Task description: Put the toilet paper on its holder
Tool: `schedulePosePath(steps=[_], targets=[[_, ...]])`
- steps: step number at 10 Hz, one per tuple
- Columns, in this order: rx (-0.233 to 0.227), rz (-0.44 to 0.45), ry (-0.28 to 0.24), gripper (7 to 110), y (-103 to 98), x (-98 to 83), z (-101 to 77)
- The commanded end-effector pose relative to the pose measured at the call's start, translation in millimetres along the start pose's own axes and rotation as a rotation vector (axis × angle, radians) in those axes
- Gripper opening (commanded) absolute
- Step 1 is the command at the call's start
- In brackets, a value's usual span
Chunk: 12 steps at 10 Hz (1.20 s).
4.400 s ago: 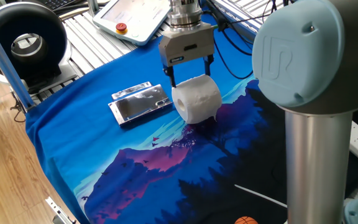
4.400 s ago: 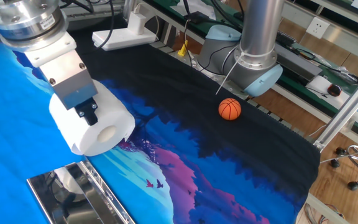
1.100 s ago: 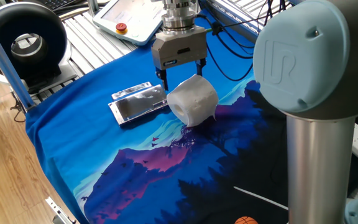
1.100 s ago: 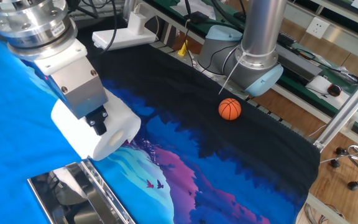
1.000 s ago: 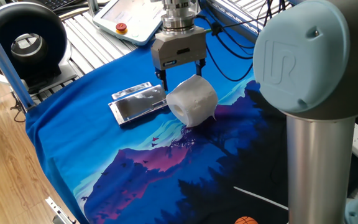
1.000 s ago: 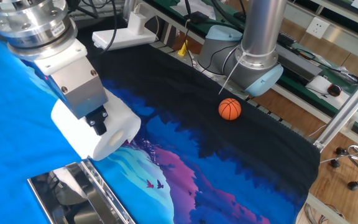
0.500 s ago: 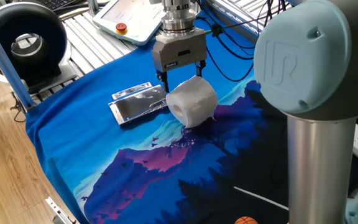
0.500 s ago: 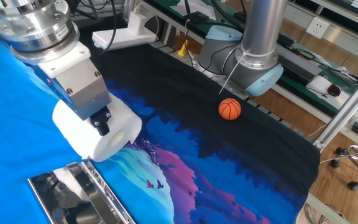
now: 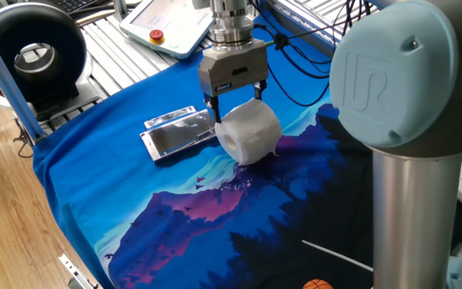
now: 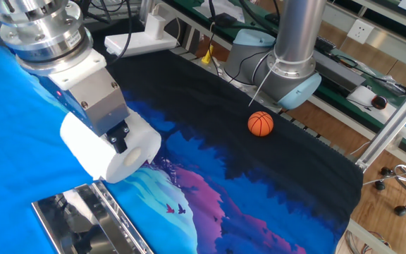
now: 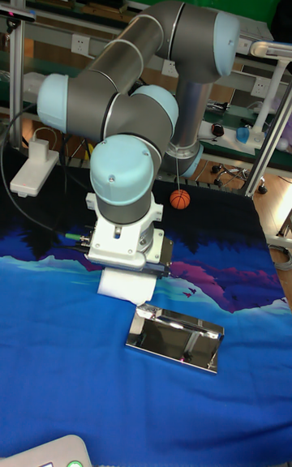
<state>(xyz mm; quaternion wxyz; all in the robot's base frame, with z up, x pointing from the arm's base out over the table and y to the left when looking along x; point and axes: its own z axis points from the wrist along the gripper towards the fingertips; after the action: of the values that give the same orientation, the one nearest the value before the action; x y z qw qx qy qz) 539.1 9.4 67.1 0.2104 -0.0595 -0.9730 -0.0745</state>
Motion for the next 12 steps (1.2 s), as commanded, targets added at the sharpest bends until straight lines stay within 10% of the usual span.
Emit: schedulePosePath(steps=[1,3,4,8,11,12], targets=[[-0.016,-0.005,-0.013,110,3,-3.7,8.7],[-0.018,-0.010,-0.011,110,-1,-2.8,12.7],[-0.006,-0.009,-0.009,88,-5,-2.4,13.0],[0.092,0.094,0.041,88,0,1.7,2.6],[0.093,0.103,0.031,44,8,-5.1,3.5],[0.094,0.091,0.028,44,3,-5.8,6.3]])
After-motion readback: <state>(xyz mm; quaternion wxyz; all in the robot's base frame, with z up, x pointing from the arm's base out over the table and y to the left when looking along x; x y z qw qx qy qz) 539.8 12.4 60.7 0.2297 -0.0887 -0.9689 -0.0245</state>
